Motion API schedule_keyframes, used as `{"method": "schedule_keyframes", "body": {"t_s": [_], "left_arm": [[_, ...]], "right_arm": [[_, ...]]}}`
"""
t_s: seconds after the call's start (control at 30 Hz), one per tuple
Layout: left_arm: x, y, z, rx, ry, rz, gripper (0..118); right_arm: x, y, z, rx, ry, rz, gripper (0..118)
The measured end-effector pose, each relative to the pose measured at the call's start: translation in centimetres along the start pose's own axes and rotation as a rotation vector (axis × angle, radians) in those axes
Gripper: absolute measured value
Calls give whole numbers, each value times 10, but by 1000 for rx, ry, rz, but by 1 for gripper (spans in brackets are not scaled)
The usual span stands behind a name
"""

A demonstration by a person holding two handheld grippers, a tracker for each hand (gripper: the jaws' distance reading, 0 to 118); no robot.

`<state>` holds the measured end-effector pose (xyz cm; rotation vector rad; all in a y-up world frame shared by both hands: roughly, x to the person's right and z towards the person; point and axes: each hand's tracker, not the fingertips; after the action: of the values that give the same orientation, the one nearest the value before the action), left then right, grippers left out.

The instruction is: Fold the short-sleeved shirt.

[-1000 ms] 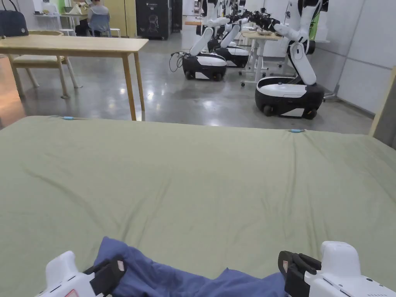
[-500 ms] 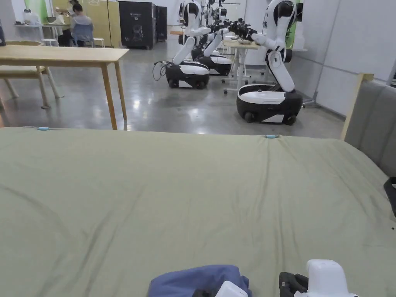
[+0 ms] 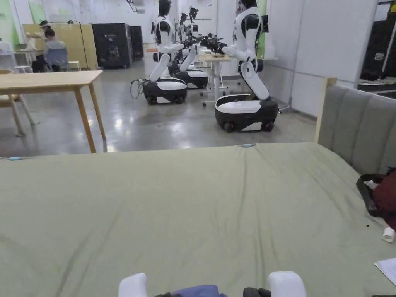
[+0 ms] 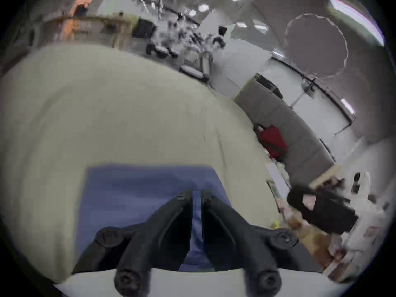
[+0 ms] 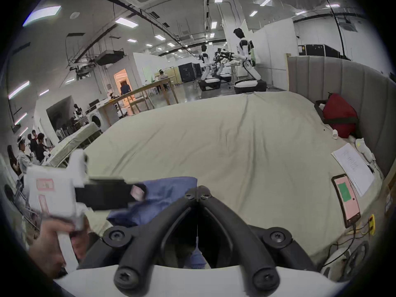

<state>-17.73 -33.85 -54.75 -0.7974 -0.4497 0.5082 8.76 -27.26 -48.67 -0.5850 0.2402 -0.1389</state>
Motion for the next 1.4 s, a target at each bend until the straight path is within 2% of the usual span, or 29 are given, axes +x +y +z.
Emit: {"method": "schedule_keyframes", "body": {"t_s": [0.07,0.2,0.3,0.43,0.5,0.53,0.6,0.63,0.67,0.77,0.8,0.83,0.87,0.97,1.0,1.03,1.07,1.1,1.13,1.17,1.2,1.3,1.4], "left_arm": [[12,-22,-22,-102,-73,-18,9],[31,-60,-59,-169,-93,-99,9],[19,-63,-55,-148,-113,-12,9],[19,-40,-3,-53,-102,-83,9],[9,-28,31,27,-94,-74,13],[3,-25,41,55,-81,-65,33],[-20,-20,68,121,-28,-35,103],[-35,-17,78,141,-3,-14,118],[-47,-16,83,145,19,6,118],[-92,-21,95,180,45,141,118],[-107,-22,91,164,23,207,118],[-119,-25,85,144,-2,270,118],[-129,-29,74,111,-54,355,118],[-139,-40,25,-13,-260,564,118],[-137,-47,6,-55,-350,599,118],[-123,-50,-6,-43,-407,578,118],[-109,-47,-13,-16,-399,521,117],[-99,-43,-21,-40,-324,471,107],[-93,-40,-26,-63,-276,460,52],[-87,-37,-28,-65,-194,468,22],[-90,-36,-31,-83,-97,487,22],[-104,-37,-22,-80,-198,571,22],[-117,-25,9,-45,-146,487,22]], "right_arm": [[-1,0,0,-6,-9,4,1],[2,-2,1,-17,-17,2,1],[6,-6,1,-35,-33,0,1],[2,-5,-23,-68,37,-61,1],[-3,-10,-49,-99,144,-130,1],[-4,-14,-58,-116,172,-157,1],[-4,-28,-80,-156,208,-211,1],[-3,-35,-89,-191,205,-237,1],[-2,-40,-94,-221,196,-238,1],[-1,-57,-105,-306,93,-156,1],[2,-60,-106,-312,71,-150,1],[5,-62,-103,-290,95,-170,1],[8,-61,-101,-279,110,-204,1],[7,-59,-98,-286,104,-172,1],[8,-59,-97,-284,106,-173,1],[9,-60,-96,-281,110,-178,1],[11,-60,-96,-276,116,-193,1],[12,-61,-94,-272,118,-199,1],[11,-61,-93,-269,117,-196,1],[9,-60,-91,-261,108,-179,1],[7,-58,-88,-254,88,-154,1],[0,-48,-83,-264,94,-158,1],[-17,-37,-76,-230,95,-115,1]]}}
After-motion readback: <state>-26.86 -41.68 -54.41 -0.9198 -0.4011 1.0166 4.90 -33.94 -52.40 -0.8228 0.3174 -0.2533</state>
